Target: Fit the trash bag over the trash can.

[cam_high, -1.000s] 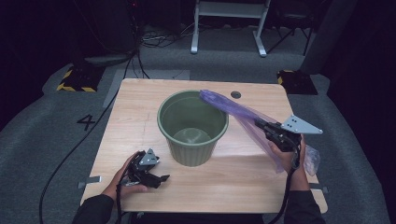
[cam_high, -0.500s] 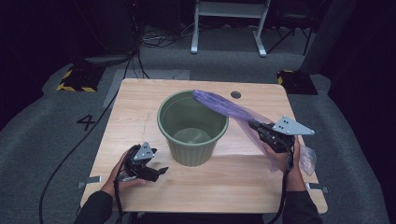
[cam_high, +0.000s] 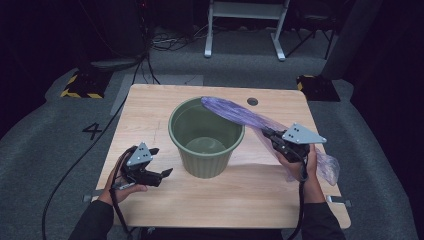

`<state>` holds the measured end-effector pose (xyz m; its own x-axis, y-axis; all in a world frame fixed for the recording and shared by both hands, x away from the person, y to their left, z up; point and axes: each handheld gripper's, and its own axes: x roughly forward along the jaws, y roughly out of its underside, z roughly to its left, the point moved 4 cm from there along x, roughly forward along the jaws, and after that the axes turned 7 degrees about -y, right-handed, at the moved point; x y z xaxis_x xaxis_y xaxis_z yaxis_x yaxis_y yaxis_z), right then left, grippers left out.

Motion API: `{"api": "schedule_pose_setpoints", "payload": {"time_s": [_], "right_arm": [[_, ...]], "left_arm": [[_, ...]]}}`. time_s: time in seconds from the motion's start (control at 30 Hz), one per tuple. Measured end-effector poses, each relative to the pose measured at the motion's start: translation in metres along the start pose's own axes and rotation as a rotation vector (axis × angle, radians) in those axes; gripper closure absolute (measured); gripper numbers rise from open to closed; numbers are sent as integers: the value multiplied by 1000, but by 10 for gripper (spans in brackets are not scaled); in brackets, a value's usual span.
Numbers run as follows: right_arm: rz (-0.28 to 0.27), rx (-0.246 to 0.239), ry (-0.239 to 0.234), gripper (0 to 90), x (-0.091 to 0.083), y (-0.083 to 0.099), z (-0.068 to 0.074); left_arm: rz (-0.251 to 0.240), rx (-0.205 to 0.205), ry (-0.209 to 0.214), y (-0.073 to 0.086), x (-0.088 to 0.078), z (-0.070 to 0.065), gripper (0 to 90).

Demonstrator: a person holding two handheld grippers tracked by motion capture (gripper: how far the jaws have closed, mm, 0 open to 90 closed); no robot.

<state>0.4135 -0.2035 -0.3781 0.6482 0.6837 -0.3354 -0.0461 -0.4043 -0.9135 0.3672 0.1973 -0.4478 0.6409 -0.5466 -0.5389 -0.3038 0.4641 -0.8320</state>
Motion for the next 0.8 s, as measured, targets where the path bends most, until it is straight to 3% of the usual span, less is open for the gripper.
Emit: {"api": "schedule_pose_setpoints", "payload": {"time_s": [0.53, 0.63, 0.7, 0.8], "right_arm": [[28, -73, 4, 891, 5, -19, 5], [37, -94, 4, 893, 6, -21, 7], [40, -107, 0, 893, 5, -22, 9], [43, -119, -7, 893, 5, -24, 12]], "left_arm": [[-98, 49, -29, -55, -32, 3, 159], [-139, 68, -66, -62, -37, 3, 168], [-124, 57, -39, -66, -38, 4, 168], [-147, 67, -52, -73, -41, 4, 169]]}}
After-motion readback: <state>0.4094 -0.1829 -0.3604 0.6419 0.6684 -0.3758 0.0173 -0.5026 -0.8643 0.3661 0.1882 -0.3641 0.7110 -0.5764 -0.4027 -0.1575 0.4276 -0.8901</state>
